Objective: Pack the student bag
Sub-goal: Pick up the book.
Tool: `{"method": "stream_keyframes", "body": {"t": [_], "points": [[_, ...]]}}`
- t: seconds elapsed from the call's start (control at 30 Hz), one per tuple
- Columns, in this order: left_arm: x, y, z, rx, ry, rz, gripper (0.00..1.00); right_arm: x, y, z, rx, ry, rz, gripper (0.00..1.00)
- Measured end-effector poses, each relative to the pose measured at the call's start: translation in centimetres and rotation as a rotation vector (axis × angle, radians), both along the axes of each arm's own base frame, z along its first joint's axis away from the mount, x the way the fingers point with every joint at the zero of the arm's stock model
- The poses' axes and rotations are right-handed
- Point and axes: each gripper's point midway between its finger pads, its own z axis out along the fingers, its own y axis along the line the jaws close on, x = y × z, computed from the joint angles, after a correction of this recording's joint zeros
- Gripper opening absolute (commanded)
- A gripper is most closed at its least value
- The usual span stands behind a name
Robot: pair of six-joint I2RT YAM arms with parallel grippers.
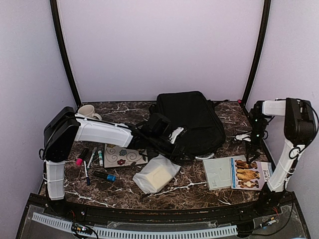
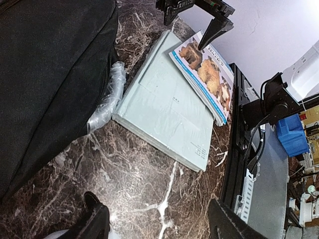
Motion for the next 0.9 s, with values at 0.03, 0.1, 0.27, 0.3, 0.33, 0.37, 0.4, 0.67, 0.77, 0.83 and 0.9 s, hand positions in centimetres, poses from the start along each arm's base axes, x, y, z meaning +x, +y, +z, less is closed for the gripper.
{"method": "stream_keyframes", "body": {"t": [0.03,0.1,0.27,0.3,0.33,0.37,0.4,0.67,0.77,0.83,0.9], "points": [[0.0,0.0,-0.1,0.002,0.001,0.000,0.70,-0.2,-0.3,-0.3,-0.005,0.024,-0.002,0.88],[-0.1,0.1,-0.2,0.004,0.002,-0.001,0.70,-0.6,-0.8,-0.7,-0.017,0.057,0.000,0.85],[-0.1,0.1,-0.2,0.006,0.000,-0.001,0.70,-2.0,-1.7,-1.3,-0.048,0.130,0.015,0.72],[-0.1,0.1,-0.2,0.006,-0.001,0.000,0.70,-2.4,-1.8,-1.3,-0.051,0.146,0.015,0.70],[-0.1,0.1,-0.2,0.007,-0.001,0.000,0.70,-2.8,-1.8,-1.3,-0.052,0.167,0.015,0.68],[-0.1,0.1,-0.2,0.007,-0.001,0.001,0.70,-3.4,-1.8,-1.3,-0.051,0.190,0.018,0.67],[-0.1,0.1,-0.3,0.007,-0.002,0.001,0.70,-3.9,-1.8,-1.2,-0.050,0.213,0.018,0.64],[-0.1,0.1,-1.2,0.024,0.009,0.003,0.70,-5.5,-1.8,-1.1,-0.020,0.267,0.019,0.31],[0.0,0.1,-1.6,0.030,0.012,0.004,0.70,-5.2,-1.9,-0.8,-0.016,0.245,0.009,0.16],[0.0,0.1,-1.7,0.032,0.013,0.004,0.70,-5.0,-2.0,-0.2,-0.016,0.218,0.005,0.12],[0.0,0.1,-1.8,0.033,0.014,0.004,0.70,-4.9,-2.0,0.5,-0.018,0.193,0.005,0.08]]}}
